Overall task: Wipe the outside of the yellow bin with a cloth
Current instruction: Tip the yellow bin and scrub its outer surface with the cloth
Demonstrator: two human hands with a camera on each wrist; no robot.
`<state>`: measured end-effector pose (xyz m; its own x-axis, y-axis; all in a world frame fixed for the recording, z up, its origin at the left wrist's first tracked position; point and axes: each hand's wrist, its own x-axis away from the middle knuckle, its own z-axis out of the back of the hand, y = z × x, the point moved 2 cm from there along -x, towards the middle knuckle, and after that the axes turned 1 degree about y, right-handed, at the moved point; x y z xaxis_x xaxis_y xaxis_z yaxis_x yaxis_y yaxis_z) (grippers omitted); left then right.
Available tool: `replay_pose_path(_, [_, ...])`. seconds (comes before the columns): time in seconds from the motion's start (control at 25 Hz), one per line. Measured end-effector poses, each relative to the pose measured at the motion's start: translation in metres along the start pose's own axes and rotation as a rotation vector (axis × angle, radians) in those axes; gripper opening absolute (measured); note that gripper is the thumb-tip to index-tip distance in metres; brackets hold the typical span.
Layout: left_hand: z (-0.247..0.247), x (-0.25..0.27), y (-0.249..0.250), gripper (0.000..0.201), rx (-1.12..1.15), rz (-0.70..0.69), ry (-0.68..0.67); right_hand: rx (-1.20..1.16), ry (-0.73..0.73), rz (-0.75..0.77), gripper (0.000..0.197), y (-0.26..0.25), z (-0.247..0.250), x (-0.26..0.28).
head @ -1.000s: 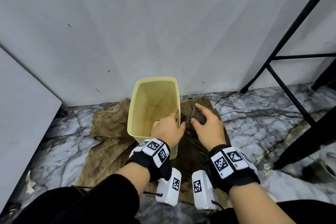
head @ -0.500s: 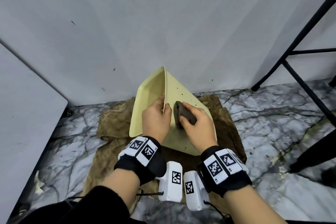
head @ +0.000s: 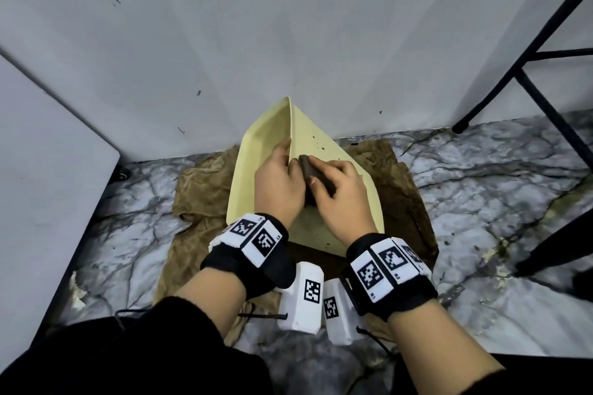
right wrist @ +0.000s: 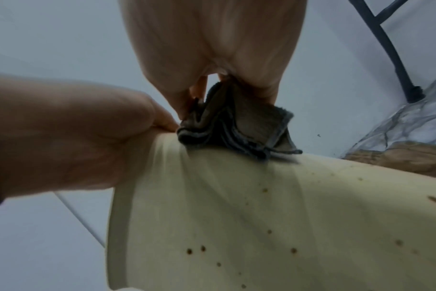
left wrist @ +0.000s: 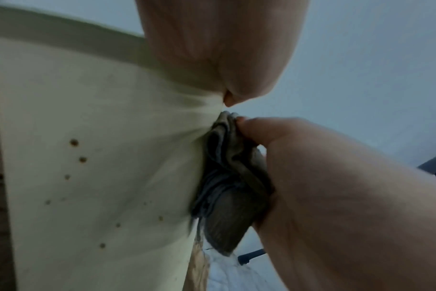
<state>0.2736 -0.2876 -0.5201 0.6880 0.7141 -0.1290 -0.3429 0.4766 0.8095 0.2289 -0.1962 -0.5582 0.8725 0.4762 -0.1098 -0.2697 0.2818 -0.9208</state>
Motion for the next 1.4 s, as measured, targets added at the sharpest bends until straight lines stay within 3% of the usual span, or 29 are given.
replay_pose_path(0.08, [-0.001,0.004,-0.001,0.040,-0.031,-0.045,-0.024,-0.031,0.002,0.006,0.036,0.003,-0.001,0.002])
replay_pose_path(0.28, [0.002,-0.010,-0.001,0.041,-0.202,-0.048,-0.233,-0.030,-0.002,0.040,0.036,0.011,-0.003,0.006])
replay_pose_path(0.52, [0.002,-0.002,0.004,0.043,-0.384,-0.190,-0.170,-0.039,-0.014,0.030,0.038,0.012,-0.002,0.009])
replay_pose_path(0.68, [0.004,-0.009,0.003,0.036,-0.338,-0.189,-0.226,-0.034,-0.001,0.033,0.038,0.013,-0.001,0.009])
replay_pose_path(0.88, [-0.002,-0.003,-0.002,0.033,-0.191,-0.152,-0.123,-0.027,0.051,0.069,0.036,0.009,0.004,0.006])
replay_pose_path(1.04, [-0.008,0.001,-0.010,0.034,-0.205,-0.108,-0.116,0.038,-0.001,0.054,0.039,0.020,-0.006,0.008])
replay_pose_path(1.2, [-0.006,0.000,-0.016,0.035,-0.207,-0.118,-0.089,0.074,0.057,0.085,0.038,0.033,-0.011,0.012])
replay_pose_path(1.4, [-0.005,-0.002,-0.028,0.035,-0.199,-0.115,-0.055,0.099,0.091,-0.073,0.033,0.077,0.005,0.016])
